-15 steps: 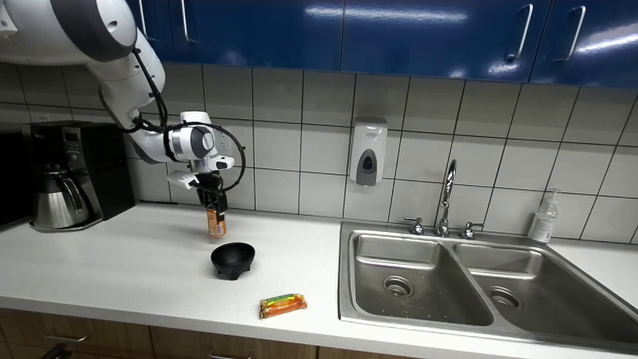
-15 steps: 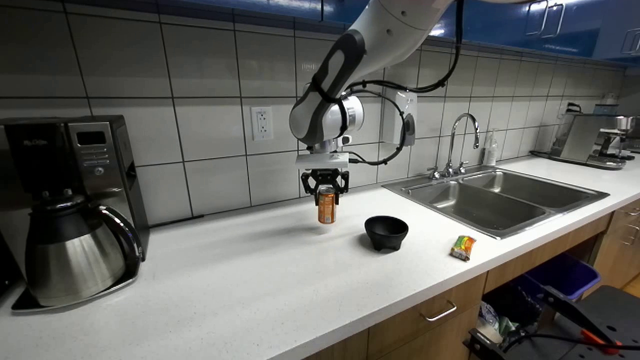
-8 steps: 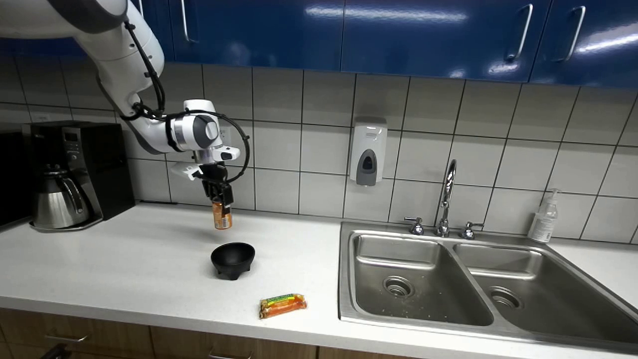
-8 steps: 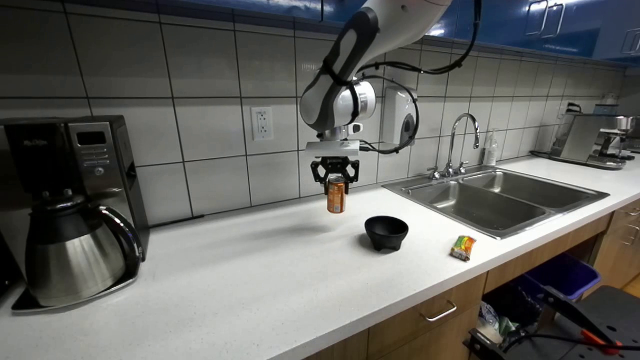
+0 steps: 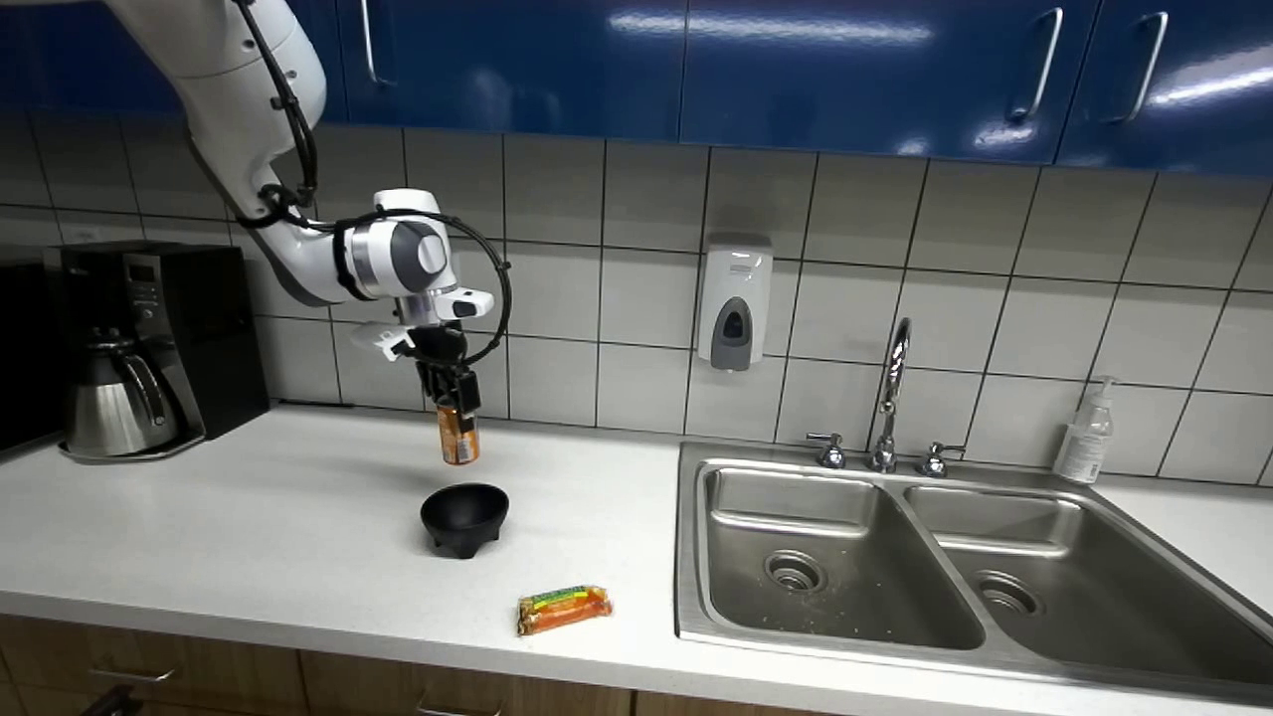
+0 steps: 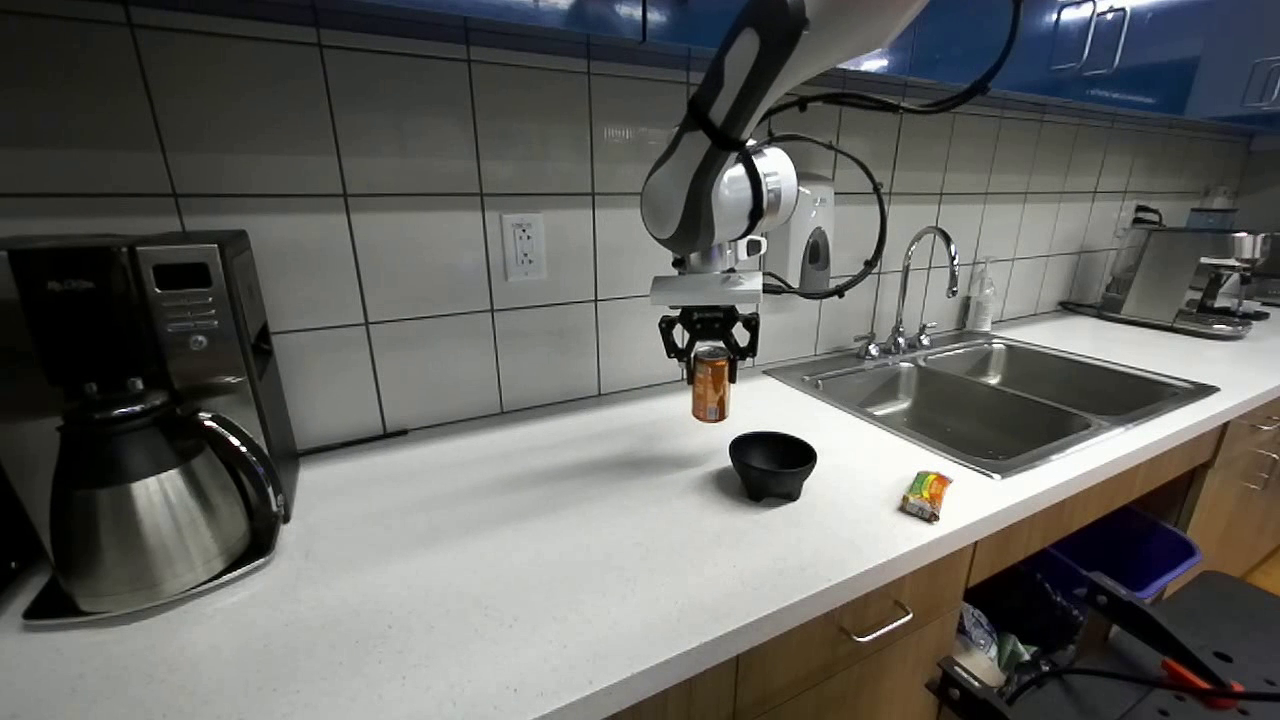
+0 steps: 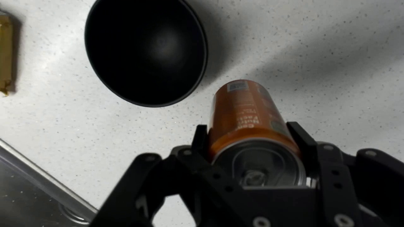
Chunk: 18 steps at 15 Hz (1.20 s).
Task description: Put the soda can in the bowl
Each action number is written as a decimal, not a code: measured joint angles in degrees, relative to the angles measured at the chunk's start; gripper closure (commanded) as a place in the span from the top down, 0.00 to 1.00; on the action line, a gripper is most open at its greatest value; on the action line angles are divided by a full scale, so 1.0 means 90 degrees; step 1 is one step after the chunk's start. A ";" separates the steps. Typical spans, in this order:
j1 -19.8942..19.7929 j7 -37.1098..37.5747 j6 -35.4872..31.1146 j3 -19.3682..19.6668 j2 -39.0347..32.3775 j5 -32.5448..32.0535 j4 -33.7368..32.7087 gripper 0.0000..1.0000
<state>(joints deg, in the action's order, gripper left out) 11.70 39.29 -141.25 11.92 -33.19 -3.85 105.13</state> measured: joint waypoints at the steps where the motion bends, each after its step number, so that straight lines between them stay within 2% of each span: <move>1: 0.0000 0.0000 -0.0057 0.0004 0.0084 -0.0048 0.0156 0.39; 9: 0.0018 0.0112 -0.0363 0.0110 0.0696 -0.0494 0.1140 0.39; 18: 0.0047 0.0271 -0.0351 0.0173 0.0710 -0.0798 0.1428 0.39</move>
<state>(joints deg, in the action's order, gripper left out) 12.12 41.73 -144.41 13.47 -26.79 -11.03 117.98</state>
